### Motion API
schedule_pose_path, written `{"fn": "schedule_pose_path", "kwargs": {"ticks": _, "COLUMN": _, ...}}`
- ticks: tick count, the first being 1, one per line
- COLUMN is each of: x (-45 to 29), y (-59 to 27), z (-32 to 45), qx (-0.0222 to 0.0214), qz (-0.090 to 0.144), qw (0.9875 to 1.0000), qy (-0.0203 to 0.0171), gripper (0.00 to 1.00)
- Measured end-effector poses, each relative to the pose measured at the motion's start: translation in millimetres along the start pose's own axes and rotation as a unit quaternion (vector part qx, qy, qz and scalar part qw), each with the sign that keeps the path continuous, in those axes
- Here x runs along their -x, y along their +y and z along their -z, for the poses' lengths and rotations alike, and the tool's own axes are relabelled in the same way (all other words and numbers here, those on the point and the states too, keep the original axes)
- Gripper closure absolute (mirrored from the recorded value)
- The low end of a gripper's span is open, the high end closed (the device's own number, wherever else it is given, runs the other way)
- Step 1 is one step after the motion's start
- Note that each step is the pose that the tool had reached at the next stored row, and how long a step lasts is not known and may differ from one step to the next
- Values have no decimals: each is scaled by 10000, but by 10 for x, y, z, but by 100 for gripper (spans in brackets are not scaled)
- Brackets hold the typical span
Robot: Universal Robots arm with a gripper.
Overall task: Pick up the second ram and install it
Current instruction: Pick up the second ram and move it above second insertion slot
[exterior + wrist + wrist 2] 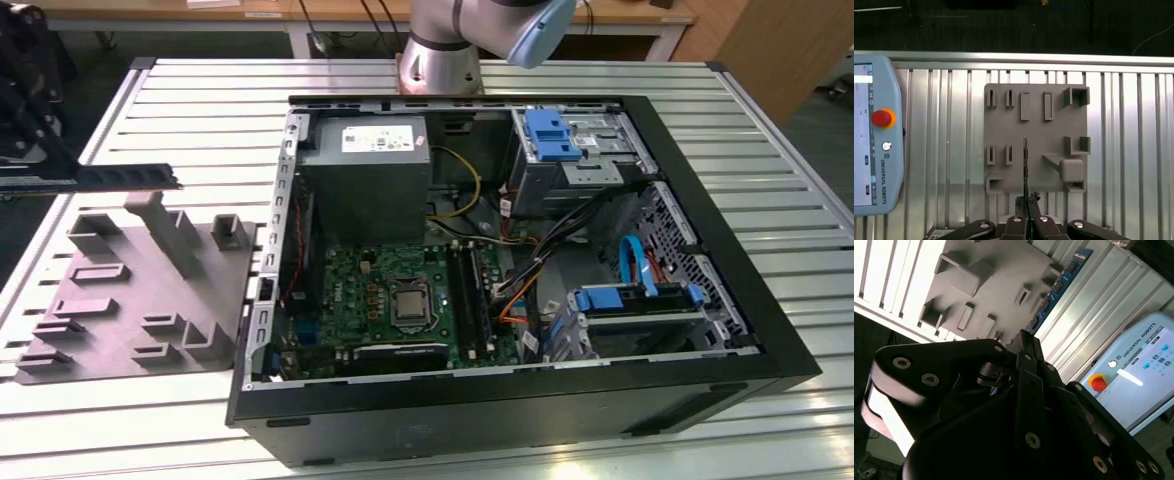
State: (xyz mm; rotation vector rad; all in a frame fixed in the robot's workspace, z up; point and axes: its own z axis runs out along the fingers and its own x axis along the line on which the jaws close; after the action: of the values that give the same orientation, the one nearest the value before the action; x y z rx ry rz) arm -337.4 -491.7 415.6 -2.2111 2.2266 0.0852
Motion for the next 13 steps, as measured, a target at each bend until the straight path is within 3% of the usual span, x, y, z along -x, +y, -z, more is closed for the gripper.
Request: {"fn": "schedule_pose_path", "kwargs": {"ticks": 13, "x": 3, "y": -592, "z": -2, "qx": 2, "qz": 0, "qw": 10000, "qy": -2, "gripper": 88}}
